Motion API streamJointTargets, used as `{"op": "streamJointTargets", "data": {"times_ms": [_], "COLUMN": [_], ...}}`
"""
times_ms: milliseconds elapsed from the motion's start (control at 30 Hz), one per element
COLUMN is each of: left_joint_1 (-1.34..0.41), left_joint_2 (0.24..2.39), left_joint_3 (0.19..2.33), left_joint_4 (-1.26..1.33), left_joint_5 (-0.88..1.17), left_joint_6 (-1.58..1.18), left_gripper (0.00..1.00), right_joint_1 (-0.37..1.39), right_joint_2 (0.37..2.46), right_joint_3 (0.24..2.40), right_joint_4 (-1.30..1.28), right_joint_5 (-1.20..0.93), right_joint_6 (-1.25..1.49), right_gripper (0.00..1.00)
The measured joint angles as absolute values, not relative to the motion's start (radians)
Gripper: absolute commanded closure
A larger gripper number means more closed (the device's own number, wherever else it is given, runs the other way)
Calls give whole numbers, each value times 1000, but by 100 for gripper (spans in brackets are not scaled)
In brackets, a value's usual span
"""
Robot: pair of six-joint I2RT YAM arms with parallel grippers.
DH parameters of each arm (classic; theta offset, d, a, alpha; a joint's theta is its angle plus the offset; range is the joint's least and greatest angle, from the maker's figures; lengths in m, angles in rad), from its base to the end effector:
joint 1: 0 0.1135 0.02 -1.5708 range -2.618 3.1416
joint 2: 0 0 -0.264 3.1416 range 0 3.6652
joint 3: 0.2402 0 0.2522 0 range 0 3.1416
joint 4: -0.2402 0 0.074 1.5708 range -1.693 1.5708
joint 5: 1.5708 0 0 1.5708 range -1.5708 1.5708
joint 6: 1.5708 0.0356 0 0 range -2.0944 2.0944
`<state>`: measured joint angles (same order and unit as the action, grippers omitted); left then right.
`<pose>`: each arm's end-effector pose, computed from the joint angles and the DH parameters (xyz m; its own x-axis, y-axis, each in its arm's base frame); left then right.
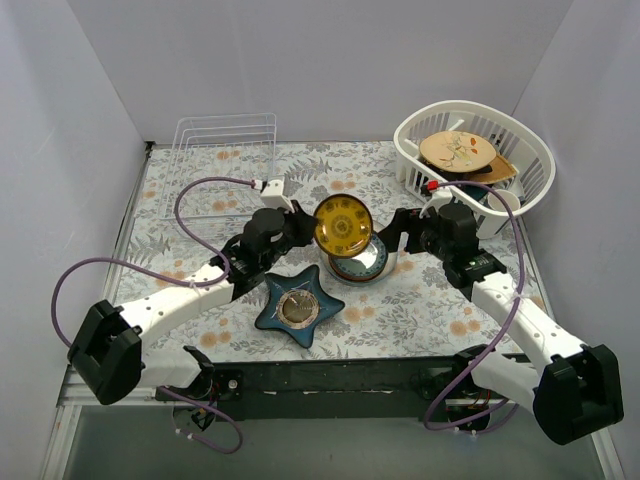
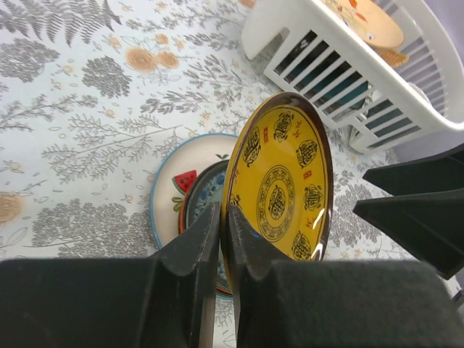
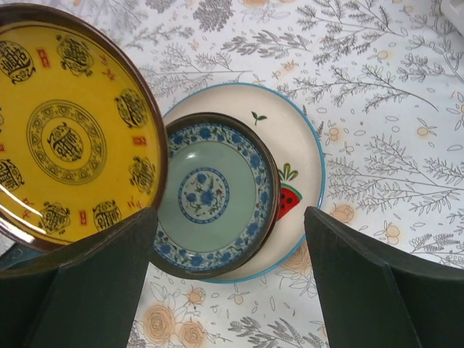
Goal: Load the plates into the dish rack
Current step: Pick up the plate at the center of the board.
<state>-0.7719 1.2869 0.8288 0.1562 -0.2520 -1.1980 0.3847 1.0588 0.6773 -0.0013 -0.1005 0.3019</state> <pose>0.2182 -0.2000 0.2802 -0.5478 -0.7254 -0.4168 -0.0145 0.5064 -0.8622 0.2228 0.0941 0.2673 -0.4672 0.1300 -0.8745 -0.3359 0.8889 0.3116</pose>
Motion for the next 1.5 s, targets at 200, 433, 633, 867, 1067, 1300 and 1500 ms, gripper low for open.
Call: {"op": "streamJointTargets", "data": {"times_ms": [200, 433, 633, 867, 1067, 1300, 1500], "left_joint_1": [-722, -724, -716, -644, -590, -567, -498], "left_joint_2": [1264, 1271, 1226, 1145, 1074, 1069, 1072], "left_joint_3": [781, 748, 761, 931, 1025, 1040, 1094], "left_joint_4": [186, 187, 124, -37, -99, -193, -255], "left_joint_5": [-212, -187, -204, -262, -319, -389, -439], "left_joint_6": [-1217, -1224, -1212, -1147, -1100, -1047, -994], "left_gripper": [100, 100, 100, 100, 100, 100, 100], "right_joint_1": [364, 361, 361, 360, 360, 360, 360], "right_joint_2": [1058, 1068, 1054, 1016, 1022, 1036, 1050], "right_joint_3": [673, 671, 671, 671, 671, 671, 671], "right_joint_4": [46, 59, 70, 71, 74, 79, 81], "right_joint_5": [-153, -191, -211, -219, -250, -281, -316], "right_joint_6": [320, 332, 338, 338, 339, 340, 343], "right_gripper": [10, 10, 10, 10, 11, 11, 12]}}
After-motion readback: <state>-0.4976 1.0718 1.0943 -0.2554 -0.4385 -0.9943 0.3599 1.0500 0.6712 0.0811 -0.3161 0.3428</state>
